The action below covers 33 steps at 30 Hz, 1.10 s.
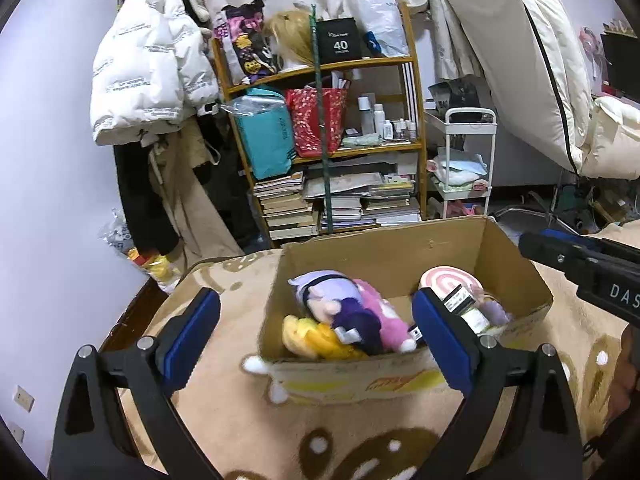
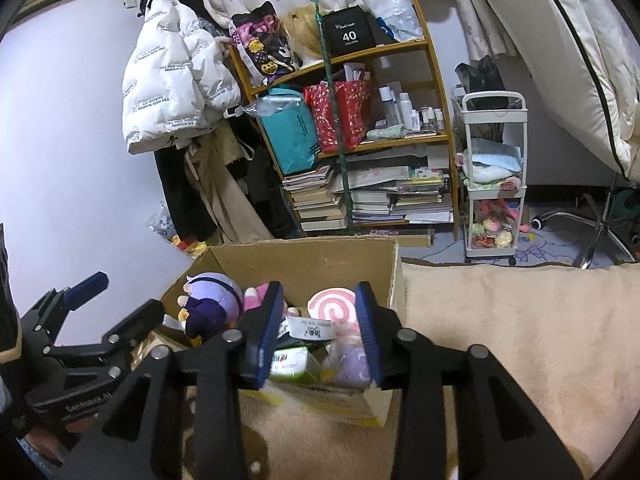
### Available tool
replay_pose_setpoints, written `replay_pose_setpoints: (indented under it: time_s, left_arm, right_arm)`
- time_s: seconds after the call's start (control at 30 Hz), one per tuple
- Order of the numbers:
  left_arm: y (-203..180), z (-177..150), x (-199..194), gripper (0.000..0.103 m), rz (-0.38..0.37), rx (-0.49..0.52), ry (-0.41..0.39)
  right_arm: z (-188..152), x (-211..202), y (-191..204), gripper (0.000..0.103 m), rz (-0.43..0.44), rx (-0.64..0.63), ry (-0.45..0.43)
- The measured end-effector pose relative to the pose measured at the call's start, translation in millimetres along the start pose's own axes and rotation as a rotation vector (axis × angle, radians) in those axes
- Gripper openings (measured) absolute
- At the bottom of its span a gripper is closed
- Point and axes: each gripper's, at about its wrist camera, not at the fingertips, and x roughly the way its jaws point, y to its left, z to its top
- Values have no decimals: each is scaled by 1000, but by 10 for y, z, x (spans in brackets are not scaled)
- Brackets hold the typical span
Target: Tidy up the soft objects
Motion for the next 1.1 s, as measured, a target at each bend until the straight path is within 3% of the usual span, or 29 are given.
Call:
replay_pose_setpoints:
  time_s: [0.13, 0.47, 1.1]
  left_arm:
    - [141, -25, -175, 96, 11, -32, -13]
    - [330, -114, -629, 102, 67, -34, -64]
    - [516, -375, -1222, 102, 80, -88, -84]
  right_arm:
    - [-12, -161, 64, 58, -20, -31, -13]
    - [-51, -661, 224, 103, -90, -58, -102]
    - [-165, -1296, 332, 103, -149, -100, -163]
